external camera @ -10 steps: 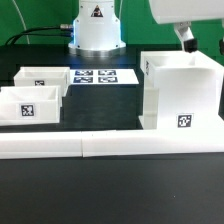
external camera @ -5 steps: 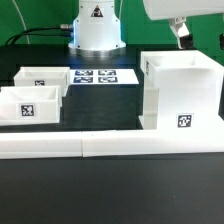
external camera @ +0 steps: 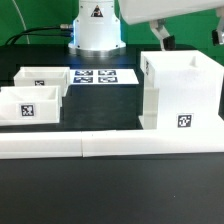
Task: Assemble drawer
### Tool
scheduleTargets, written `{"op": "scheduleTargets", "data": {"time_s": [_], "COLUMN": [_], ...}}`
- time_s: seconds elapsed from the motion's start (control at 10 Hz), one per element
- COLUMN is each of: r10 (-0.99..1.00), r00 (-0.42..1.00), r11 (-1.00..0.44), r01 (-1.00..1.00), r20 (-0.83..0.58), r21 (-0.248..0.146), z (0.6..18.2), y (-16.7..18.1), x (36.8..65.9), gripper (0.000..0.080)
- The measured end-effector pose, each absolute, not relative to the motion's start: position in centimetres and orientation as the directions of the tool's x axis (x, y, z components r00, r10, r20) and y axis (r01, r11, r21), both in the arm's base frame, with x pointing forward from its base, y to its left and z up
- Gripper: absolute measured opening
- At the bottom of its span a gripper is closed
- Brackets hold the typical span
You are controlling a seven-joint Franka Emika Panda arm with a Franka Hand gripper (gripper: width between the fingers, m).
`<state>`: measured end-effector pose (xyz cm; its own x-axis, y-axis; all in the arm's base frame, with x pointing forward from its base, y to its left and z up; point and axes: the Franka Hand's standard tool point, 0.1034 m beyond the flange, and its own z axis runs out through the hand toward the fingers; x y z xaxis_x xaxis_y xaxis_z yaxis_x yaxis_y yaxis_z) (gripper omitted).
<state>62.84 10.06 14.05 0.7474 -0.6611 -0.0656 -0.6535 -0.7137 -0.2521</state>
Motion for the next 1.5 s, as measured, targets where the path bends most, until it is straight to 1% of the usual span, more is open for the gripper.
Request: {"op": "scheduleTargets", "data": {"time_s": [0.2, 0.3, 0.4, 0.6, 0.7, 1.0, 1.1, 1.3, 1.4, 1.5], "r10": [-0.533, -0.362, -0.211, 0.002, 0.002, 0.014, 0.095, 0.156, 0.165, 0.152], "r00": [0.846, 0.932, 0.977, 0.999, 0.999, 0.999, 0.994, 0.986, 0.985, 0.987], "r11": [-0.814, -0.912, -0.966, -0.991, -0.989, -0.99, -0.986, -0.98, -0.979, -0.981], "r01": [-0.519, -0.356, -0.206, 0.007, 0.009, 0.02, 0.101, 0.161, 0.17, 0.157], "r20": [-0.022, -0.009, 0.015, 0.043, 0.048, 0.046, 0.051, 0.049, 0.051, 0.052], "r21": [-0.259, -0.206, -0.159, -0.136, -0.149, -0.142, -0.131, -0.118, -0.114, -0.113], "z": [14.1, 14.1, 14.5, 14.9, 14.9, 14.7, 14.3, 14.3, 14.3, 14.4], "y": [9.9, 9.1, 7.9, 6.2, 5.4, 5.2, 3.6, -0.3, -2.1, -2.9], "x": [63.0, 62.0, 61.4, 60.9, 61.0, 60.9, 60.0, 57.9, 57.6, 57.6], "gripper": [0.0649, 0.0649, 0.0649, 0.0649, 0.0649, 0.0649, 0.0649, 0.0649, 0.0649, 0.0649]}}
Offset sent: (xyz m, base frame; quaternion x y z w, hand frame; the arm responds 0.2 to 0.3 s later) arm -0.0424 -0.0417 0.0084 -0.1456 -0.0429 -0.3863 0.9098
